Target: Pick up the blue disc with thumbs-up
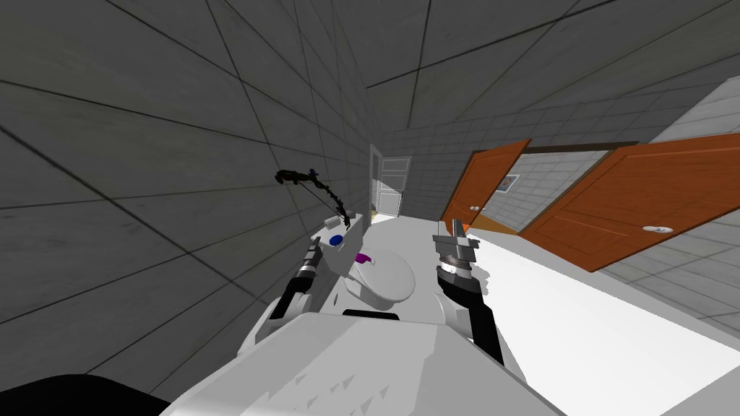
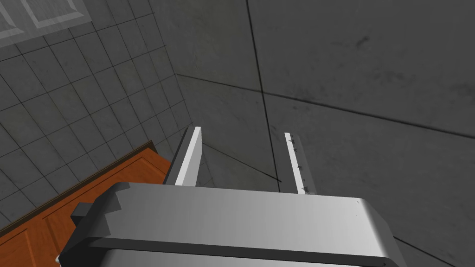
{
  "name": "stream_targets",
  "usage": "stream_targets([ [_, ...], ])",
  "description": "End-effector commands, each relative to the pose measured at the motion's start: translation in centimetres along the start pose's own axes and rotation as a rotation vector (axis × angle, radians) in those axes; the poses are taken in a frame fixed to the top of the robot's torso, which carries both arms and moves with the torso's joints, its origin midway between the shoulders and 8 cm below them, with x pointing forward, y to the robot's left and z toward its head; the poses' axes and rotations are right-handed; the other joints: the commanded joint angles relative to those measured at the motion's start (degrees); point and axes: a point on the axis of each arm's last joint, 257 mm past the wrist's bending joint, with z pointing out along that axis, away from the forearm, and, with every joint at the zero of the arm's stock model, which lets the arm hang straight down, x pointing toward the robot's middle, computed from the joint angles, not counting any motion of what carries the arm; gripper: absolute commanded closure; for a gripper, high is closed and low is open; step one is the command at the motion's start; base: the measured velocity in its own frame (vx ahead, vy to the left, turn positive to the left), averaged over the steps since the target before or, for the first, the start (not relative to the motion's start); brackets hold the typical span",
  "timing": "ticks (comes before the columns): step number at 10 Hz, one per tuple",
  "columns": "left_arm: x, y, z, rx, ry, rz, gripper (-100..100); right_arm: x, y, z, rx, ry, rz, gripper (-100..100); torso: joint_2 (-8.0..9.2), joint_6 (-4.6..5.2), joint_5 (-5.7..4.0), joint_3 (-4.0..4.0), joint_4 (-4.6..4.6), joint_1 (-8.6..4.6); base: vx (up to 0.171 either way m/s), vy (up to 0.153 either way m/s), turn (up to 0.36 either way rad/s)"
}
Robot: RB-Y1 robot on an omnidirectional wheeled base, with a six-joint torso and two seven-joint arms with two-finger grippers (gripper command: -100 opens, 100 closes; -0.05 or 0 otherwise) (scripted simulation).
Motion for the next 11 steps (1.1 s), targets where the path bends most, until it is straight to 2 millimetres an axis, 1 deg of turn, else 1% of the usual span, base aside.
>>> stream_targets([
  [1, -0.1, 1.7, 0.0, -0.047, -0.011, -0.001, -100, 0.0, 0.0, 0.0, 0.000, 0.000, 0.000, 0, 0.00, 0.00, 0.00, 0.00, 0.00, 0.00, 0.015, -0.138, 0.027],
  [3, 0.2, 4.6, -0.4, -0.120, -0.040, -0.032, -100, 0.0, 0.0, 0.0, 0.000, 0.000, 0.000, 0, 0.08, 0.01, -0.03, 0.05, 0.02, -0.16, 0.038, -0.161, 0.033],
  [4, 0.4, 5.2, -0.5, -0.134, -0.048, -0.046, -100, 0.0, 0.0, 0.0, 0.000, 0.000, 0.000, 0, 0.01, 0.00, -0.04, 0.01, 0.01, -0.16, 0.048, -0.115, 0.023],
  [6, 0.9, 6.0, -0.7, -0.152, -0.064, -0.074, -100, 0.0, 0.0, 0.0, 0.000, 0.000, 0.000, 0, 0.04, 0.00, 0.01, 0.03, 0.01, 0.13, 0.023, -0.059, 0.004],
  [7, 0.7, 5.8, -0.7, -0.146, -0.060, -0.066, -100, 0.0, 0.0, 0.0, 0.000, 0.000, 0.000, 0, 0.11, 0.00, 0.04, 0.06, 0.02, 0.25, 0.003, -0.018, 0.002],
  [8, 0.7, 5.8, -0.7, -0.148, -0.060, -0.067, 0, 0.0, 0.0, 0.0, 0.000, 0.000, 0.000, 0, 0.16, 0.00, 0.06, 0.09, 0.04, 0.38, 0.000, 0.000, 0.000],
  [9, 0.7, 5.8, -0.7, -0.147, -0.060, -0.067, -100, 0.0, 0.0, 0.0, 0.000, 0.000, 0.000, 0, 0.18, 0.00, 0.08, 0.10, 0.04, 0.44, 0.000, 0.000, 0.000],
  [10, 0.7, 5.8, -0.7, -0.147, -0.060, -0.067, 100, 0.0, 0.0, 0.0, 0.000, 0.000, 0.000, 0, 0.19, 0.00, 0.09, 0.11, 0.05, 0.47, 0.000, 0.000, 0.000],
  [11, 0.7, 5.8, -0.7, -0.147, -0.060, -0.067, 100, 0.0, 0.0, 0.0, 0.000, 0.000, 0.000, 0, 0.19, 0.00, 0.09, 0.11, 0.05, 0.48, 0.000, 0.000, 0.000],
])
